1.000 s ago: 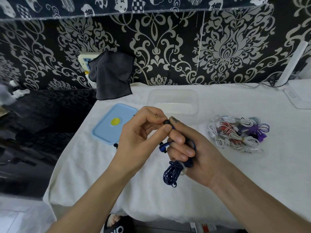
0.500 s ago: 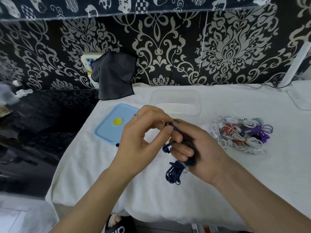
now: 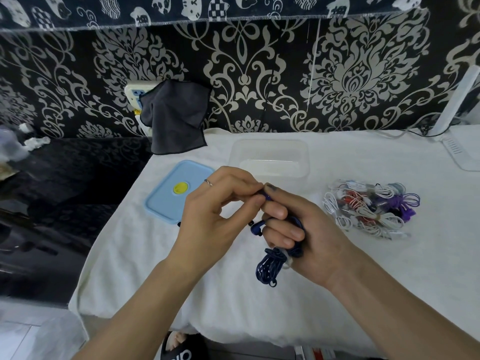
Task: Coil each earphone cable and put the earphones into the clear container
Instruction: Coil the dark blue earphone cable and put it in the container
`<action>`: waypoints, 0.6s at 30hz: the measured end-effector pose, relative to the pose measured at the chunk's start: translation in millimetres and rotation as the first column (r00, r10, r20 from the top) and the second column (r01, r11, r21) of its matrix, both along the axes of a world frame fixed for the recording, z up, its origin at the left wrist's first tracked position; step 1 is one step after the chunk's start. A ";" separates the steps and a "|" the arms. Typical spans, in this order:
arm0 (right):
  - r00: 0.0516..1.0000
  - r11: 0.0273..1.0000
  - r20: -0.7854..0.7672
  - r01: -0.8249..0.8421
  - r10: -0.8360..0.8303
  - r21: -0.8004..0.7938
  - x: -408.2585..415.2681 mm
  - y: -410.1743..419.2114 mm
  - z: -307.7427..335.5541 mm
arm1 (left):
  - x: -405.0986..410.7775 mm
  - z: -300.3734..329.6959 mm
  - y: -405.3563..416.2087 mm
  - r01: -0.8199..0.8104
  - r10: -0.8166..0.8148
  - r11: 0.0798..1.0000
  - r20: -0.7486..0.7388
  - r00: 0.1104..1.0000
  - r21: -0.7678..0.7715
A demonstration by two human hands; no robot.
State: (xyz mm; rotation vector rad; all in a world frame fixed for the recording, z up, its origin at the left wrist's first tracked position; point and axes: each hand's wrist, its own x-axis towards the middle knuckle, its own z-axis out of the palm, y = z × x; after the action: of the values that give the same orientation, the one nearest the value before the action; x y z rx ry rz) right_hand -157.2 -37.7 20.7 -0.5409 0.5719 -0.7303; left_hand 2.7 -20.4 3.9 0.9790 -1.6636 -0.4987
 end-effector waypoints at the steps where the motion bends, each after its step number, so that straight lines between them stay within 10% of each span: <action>1: 1.000 1.000 0.007 -0.005 0.005 0.002 0.4 -0.1 -0.1 | 0.6 -0.1 0.0 -0.008 0.008 1.000 0.013 1.000 -0.016; 8: 0.998 0.997 -0.059 0.005 -0.010 -0.080 4.2 -5.7 -7.4 | 7.6 0.9 2.6 -0.073 0.069 0.997 0.142 0.987 0.022; 18: 0.990 0.990 -0.065 0.123 -0.127 -0.065 1.5 -22.1 -15.6 | 5.5 1.6 16.2 -0.066 0.011 0.872 0.115 0.993 0.484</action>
State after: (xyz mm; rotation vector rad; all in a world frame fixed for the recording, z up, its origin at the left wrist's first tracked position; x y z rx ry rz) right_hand -155.7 -59.7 5.1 -0.5926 0.6536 -0.8530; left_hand 8.1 -4.2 5.6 1.4265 -1.6425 -0.8811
